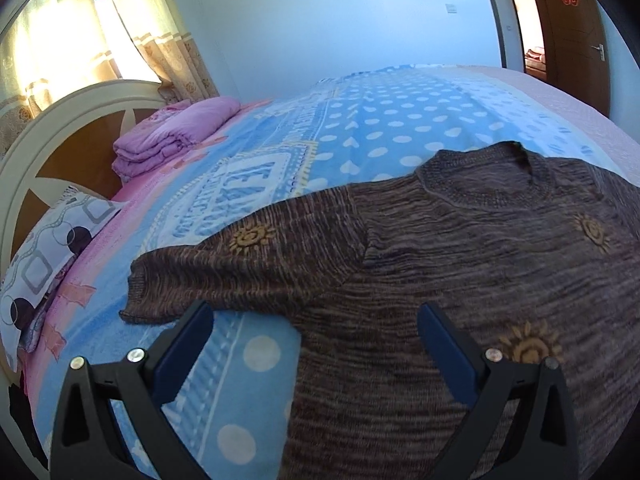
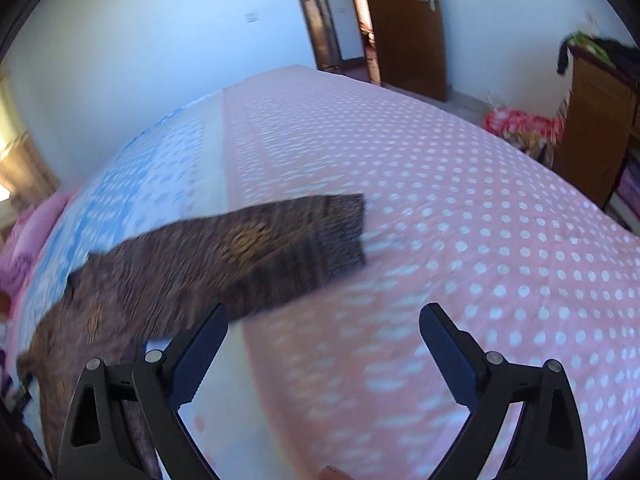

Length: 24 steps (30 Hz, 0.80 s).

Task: Fold small clothes
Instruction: 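Grasp the sweater sleeve cuff with the right tool and fold it across the body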

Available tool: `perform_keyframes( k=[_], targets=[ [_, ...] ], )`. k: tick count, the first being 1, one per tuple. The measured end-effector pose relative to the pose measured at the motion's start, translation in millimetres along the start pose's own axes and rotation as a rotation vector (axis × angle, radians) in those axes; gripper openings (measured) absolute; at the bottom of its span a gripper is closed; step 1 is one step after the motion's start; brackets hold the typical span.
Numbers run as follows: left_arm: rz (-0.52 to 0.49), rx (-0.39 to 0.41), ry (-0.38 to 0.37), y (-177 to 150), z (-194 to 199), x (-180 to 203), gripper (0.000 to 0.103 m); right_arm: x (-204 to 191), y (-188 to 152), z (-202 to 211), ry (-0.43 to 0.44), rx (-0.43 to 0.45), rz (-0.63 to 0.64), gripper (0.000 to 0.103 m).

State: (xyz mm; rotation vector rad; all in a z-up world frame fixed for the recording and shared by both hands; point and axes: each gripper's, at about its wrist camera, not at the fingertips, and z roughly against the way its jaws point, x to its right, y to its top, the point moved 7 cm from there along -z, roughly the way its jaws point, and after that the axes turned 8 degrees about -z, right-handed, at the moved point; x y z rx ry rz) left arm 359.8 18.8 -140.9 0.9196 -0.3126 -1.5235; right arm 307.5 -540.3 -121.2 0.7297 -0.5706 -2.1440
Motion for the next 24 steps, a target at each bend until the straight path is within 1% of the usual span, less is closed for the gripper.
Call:
perform_keyframes(
  k=[1, 3, 6, 8, 10, 14, 15, 17, 18, 19, 20, 21, 24],
  targets=[
    [0.005, -0.005, -0.002, 1, -3, 1, 0.103, 5, 7, -6, 0.007, -0.004, -0.025, 0.089],
    [0.007, -0.022, -0.019, 1, -11, 6, 0.103, 10, 18, -19, 0.024, -0.02, -0.067, 0.085],
    [0.019, -0.06, -0.05, -1, -25, 11, 0.103, 15, 26, -35, 0.054, -0.06, -0.117, 0.075],
    [0.027, -0.078, -0.053, -4, -30, 13, 0.103, 19, 28, -48, 0.069, -0.092, -0.149, 0.072],
    [0.039, -0.095, -0.064, -7, -35, 15, 0.103, 21, 30, -59, 0.074, -0.117, -0.163, 0.064],
    [0.042, -0.118, -0.08, -10, -40, 20, 0.103, 15, 41, -74, 0.142, -0.146, -0.195, 0.064],
    [0.038, -0.119, -0.08, -9, -41, 21, 0.103, 15, 44, -76, 0.156, -0.153, -0.208, 0.061],
    [0.025, -0.12, -0.084, -9, -41, 24, 0.103, 12, 47, -83, 0.166, -0.181, -0.21, 0.046],
    [0.012, -0.119, -0.086, -8, -41, 27, 0.103, 10, 47, -85, 0.158, -0.191, -0.195, 0.031],
    [0.002, -0.117, -0.085, -8, -41, 28, 0.103, 6, 47, -87, 0.146, -0.2, -0.17, 0.018],
    [-0.009, -0.117, -0.084, -8, -41, 31, 0.103, 2, 47, -87, 0.133, -0.203, -0.145, 0.014],
    [-0.017, -0.115, -0.087, -8, -40, 32, 0.103, -1, 48, -85, 0.123, -0.194, -0.128, 0.011],
    [-0.017, -0.11, -0.087, -8, -39, 32, 0.103, -18, 54, -69, 0.128, -0.137, -0.07, 0.009]
  ],
)
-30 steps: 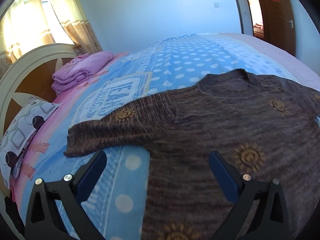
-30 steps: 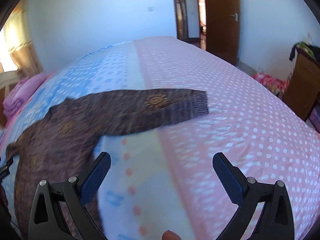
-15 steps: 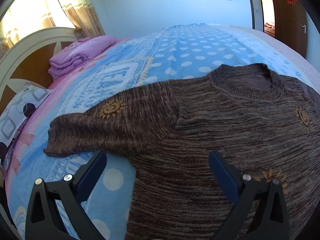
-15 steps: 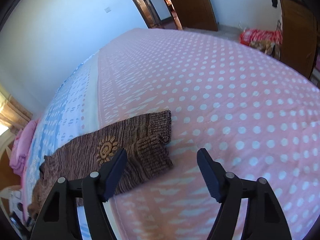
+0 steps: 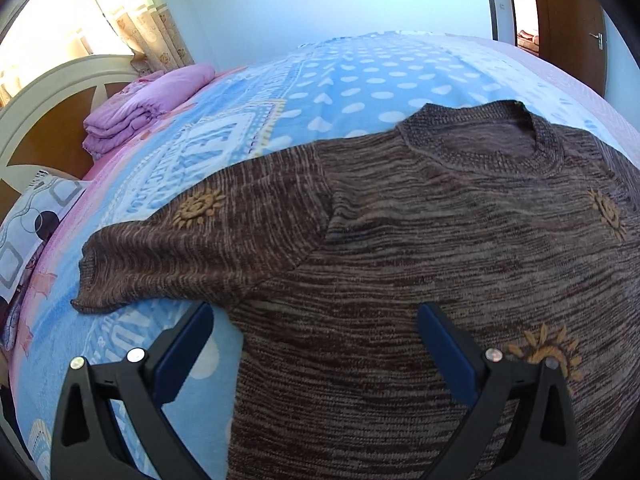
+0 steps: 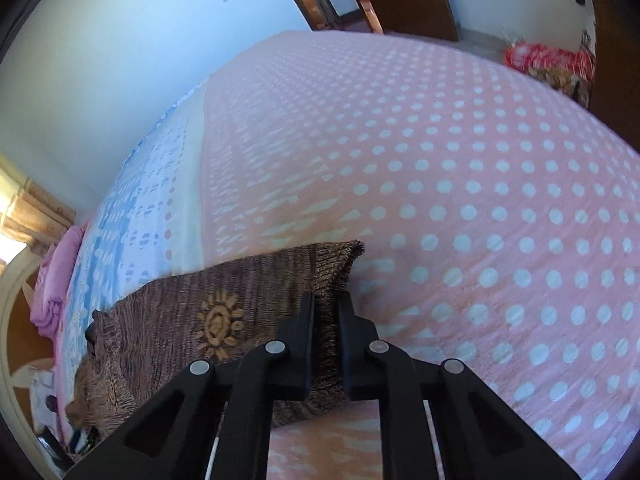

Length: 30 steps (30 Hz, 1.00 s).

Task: Fold small clothes
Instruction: 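Grasp the sweater sleeve cuff with the right tool and fold it across the body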

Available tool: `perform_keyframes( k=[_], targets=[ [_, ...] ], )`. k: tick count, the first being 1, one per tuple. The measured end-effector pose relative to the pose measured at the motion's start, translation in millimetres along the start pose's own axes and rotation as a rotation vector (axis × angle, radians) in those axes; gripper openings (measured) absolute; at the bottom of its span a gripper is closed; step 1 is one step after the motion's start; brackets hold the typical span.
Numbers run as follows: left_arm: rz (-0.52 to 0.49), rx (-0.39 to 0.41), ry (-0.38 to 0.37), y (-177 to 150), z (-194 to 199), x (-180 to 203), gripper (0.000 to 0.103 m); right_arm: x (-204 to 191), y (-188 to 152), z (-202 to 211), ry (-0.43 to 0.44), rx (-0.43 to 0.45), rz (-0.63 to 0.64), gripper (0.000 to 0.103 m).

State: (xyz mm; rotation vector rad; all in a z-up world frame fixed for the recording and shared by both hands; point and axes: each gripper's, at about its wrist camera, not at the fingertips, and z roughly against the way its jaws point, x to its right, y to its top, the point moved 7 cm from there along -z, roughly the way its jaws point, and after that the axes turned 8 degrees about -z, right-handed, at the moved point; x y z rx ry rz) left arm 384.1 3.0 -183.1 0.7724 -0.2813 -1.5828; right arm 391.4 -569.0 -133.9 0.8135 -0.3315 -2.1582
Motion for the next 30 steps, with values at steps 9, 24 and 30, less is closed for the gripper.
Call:
perform_keyframes(
  k=[9, 24, 30],
  targets=[
    [0.028, 0.021, -0.024, 0, 1, -3, 0.103, -73, 8, 54, 0.003, 0.12, 0.164, 0.008],
    [0.117, 0.052, -0.06, -3, 2, -16, 0.103, -200, -37, 96, 0.075, 0.125, 0.316, 0.007],
    [0.152, 0.056, -0.087, -5, 2, -21, 0.103, -249, -64, 87, 0.112, 0.087, 0.365, 0.007]
  ],
)
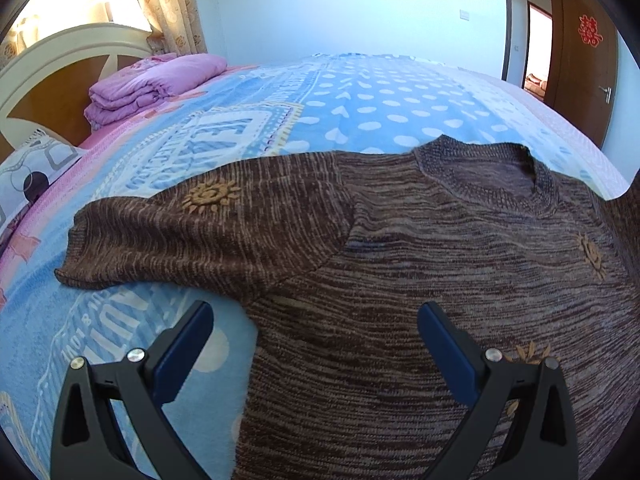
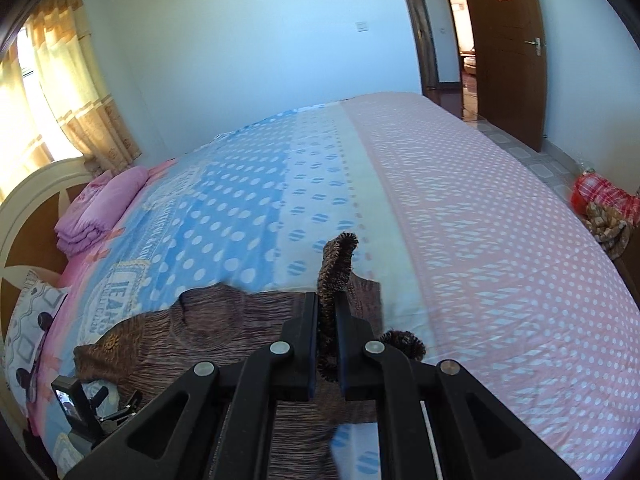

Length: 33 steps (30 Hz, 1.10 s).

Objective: Fold small clothes

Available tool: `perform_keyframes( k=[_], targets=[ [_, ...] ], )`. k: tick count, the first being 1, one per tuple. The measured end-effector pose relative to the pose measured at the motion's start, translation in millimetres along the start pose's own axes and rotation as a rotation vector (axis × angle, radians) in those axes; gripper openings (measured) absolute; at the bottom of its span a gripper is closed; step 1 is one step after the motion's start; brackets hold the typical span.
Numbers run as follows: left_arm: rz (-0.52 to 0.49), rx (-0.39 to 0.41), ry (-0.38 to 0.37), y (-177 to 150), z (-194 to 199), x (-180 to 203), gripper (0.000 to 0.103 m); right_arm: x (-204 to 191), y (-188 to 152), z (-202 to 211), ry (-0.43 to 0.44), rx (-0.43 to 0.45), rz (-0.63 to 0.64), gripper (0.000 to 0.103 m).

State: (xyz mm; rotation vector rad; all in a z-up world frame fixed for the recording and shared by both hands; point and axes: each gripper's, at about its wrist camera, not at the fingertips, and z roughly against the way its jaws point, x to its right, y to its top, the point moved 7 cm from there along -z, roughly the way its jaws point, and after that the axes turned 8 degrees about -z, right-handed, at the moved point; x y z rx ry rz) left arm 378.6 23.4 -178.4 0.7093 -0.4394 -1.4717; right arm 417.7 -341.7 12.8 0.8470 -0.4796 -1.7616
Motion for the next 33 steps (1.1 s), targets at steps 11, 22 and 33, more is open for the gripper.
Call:
perform_keyframes(
  k=[11, 22, 33],
  targets=[
    [-0.007, -0.036, -0.023, -3, -7, 2, 0.103, -127, -77, -96, 0.202, -0.13, 0.033, 0.007],
    [-0.099, -0.02, -0.07, 4, 13, 13, 0.103, -100, -168, -88, 0.284, -0.265, 0.139, 0.048],
    [-0.235, -0.027, -0.176, 52, 21, 121, 0.095, 41, -167, -61, -0.053, -0.121, 0.114, 0.051]
  ],
)
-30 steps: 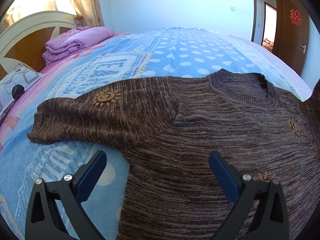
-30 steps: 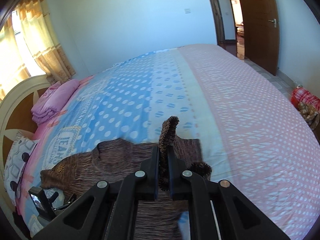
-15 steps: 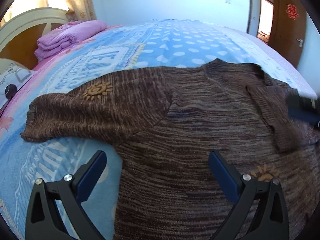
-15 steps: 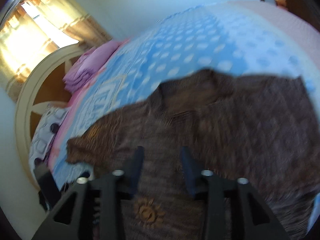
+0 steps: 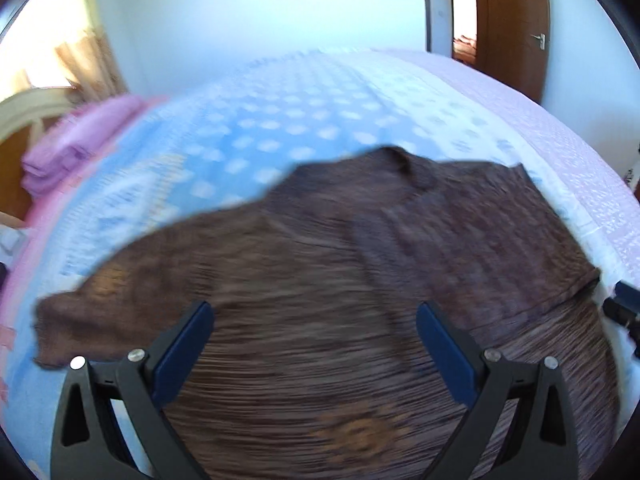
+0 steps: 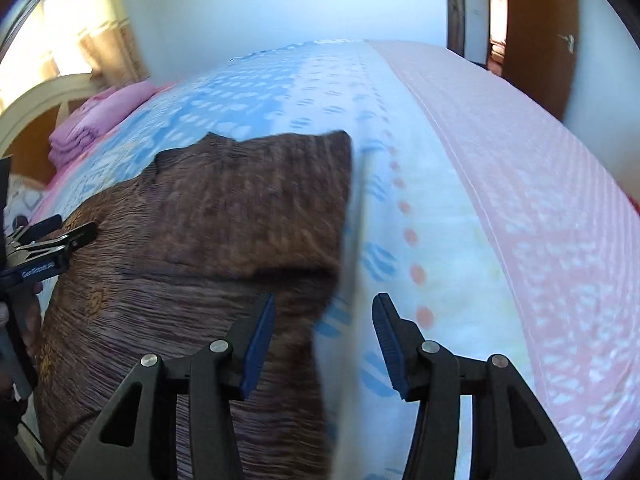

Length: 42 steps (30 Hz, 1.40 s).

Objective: Fold small clothes

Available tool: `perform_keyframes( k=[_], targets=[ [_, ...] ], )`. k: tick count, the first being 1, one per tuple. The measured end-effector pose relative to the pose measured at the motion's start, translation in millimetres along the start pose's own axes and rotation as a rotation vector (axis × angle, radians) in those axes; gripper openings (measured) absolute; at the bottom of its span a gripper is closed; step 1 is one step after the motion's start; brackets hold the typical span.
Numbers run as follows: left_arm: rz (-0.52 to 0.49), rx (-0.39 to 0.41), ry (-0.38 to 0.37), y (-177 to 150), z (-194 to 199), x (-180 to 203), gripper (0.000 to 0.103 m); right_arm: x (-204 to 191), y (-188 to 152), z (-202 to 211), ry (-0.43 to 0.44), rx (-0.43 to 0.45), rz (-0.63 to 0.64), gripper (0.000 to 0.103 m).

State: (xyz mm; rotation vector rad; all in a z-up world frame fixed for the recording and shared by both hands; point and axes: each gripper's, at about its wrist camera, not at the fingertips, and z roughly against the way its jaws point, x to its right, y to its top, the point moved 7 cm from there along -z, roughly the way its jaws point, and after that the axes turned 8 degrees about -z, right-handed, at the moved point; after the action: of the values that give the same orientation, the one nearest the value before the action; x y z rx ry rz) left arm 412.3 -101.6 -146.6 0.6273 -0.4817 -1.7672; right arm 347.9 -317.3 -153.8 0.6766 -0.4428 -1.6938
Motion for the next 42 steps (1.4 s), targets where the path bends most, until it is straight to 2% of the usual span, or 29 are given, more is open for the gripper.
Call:
perform_keyframes(
  k=[3, 5, 7, 8, 9, 10, 12, 13, 18, 20, 22, 24, 27, 28, 29, 30, 31, 32, 33, 35, 37, 38, 40, 42],
  targets=[
    [0.018, -0.065, -0.055, -3, -23, 19, 0.073, 6, -11, -6, 0.04, -0.007, -0.021, 0.052],
    [0.061, -0.09, -0.091, -6, -33, 23, 0.066, 7, -17, -11, 0.043, 0.003, -0.012, 0.053],
    [0.121, -0.071, -0.143, -4, -38, 25, 0.055, 3, -20, -10, 0.028, 0.019, 0.026, 0.057],
    [0.138, -0.066, -0.173, -3, -40, 27, 0.044, 1, -21, -8, 0.023, 0.022, 0.044, 0.058],
    [0.141, -0.054, -0.187, -2, -40, 30, 0.028, -1, -21, -8, 0.025, 0.025, 0.05, 0.059],
    [0.134, -0.038, -0.192, 1, -38, 33, 0.018, -2, -21, -9, 0.028, 0.026, 0.052, 0.059],
    [0.099, -0.028, -0.173, 5, -34, 38, 0.008, -1, -22, -9, 0.036, 0.025, 0.045, 0.059],
    [0.09, -0.018, -0.169, 6, -31, 39, 0.007, 0, -21, -9, 0.045, 0.025, 0.036, 0.059],
    [0.086, 0.061, -0.135, 11, -8, 24, 0.007, 2, -22, -9, 0.045, 0.024, 0.028, 0.059],
    [0.066, 0.045, -0.101, 7, -12, 21, 0.007, 1, -23, -9, 0.034, 0.026, 0.037, 0.06],
    [0.081, 0.038, -0.114, 2, -17, 20, 0.007, 2, -22, -7, 0.029, 0.03, 0.03, 0.06],
    [0.062, 0.025, -0.088, -3, -23, 21, 0.009, 2, -17, -3, 0.029, 0.047, 0.012, 0.06],
    [0.053, 0.026, -0.067, -6, -31, 22, 0.019, 3, -5, -5, -0.021, 0.064, 0.014, 0.06],
    [0.057, 0.025, -0.056, -8, -31, 20, 0.023, 10, -3, -10, -0.098, 0.05, 0.019, 0.06],
    [0.067, 0.023, -0.036, -8, -31, 17, 0.037, 17, -2, -12, -0.149, 0.042, 0.012, 0.06],
    [0.075, 0.026, -0.021, -8, -30, 13, 0.046, 24, -3, -13, -0.16, 0.032, -0.006, 0.06],
    [0.076, 0.027, -0.018, -8, -30, 10, 0.051, 30, -4, -12, -0.167, 0.018, -0.025, 0.06],
    [0.076, 0.024, -0.011, -10, -31, 7, 0.061, 35, -4, -7, -0.186, 0.021, -0.034, 0.06],
    [0.086, 0.024, -0.009, -12, -32, 3, 0.067, 33, -3, 2, -0.163, 0.053, -0.036, 0.06],
    [0.128, 0.016, -0.033, -16, -35, -4, 0.072, 18, -4, 14, -0.079, 0.08, -0.02, 0.06],
    [0.157, 0.006, -0.045, -17, -37, -8, 0.076, -7, -13, 12, -0.006, 0.044, 0.041, 0.06],
    [0.163, 0.004, -0.05, -18, -38, -9, 0.077, -13, -19, 5, -0.001, 0.017, 0.065, 0.06],
    [0.154, -0.003, -0.034, -19, -38, -11, 0.08, -4, -28, -10, -0.11, -0.022, 0.084, 0.06],
    [0.148, -0.005, -0.011, -21, -38, -16, 0.082, 6, -25, -6, -0.13, -0.012, 0.055, 0.064]
  ],
)
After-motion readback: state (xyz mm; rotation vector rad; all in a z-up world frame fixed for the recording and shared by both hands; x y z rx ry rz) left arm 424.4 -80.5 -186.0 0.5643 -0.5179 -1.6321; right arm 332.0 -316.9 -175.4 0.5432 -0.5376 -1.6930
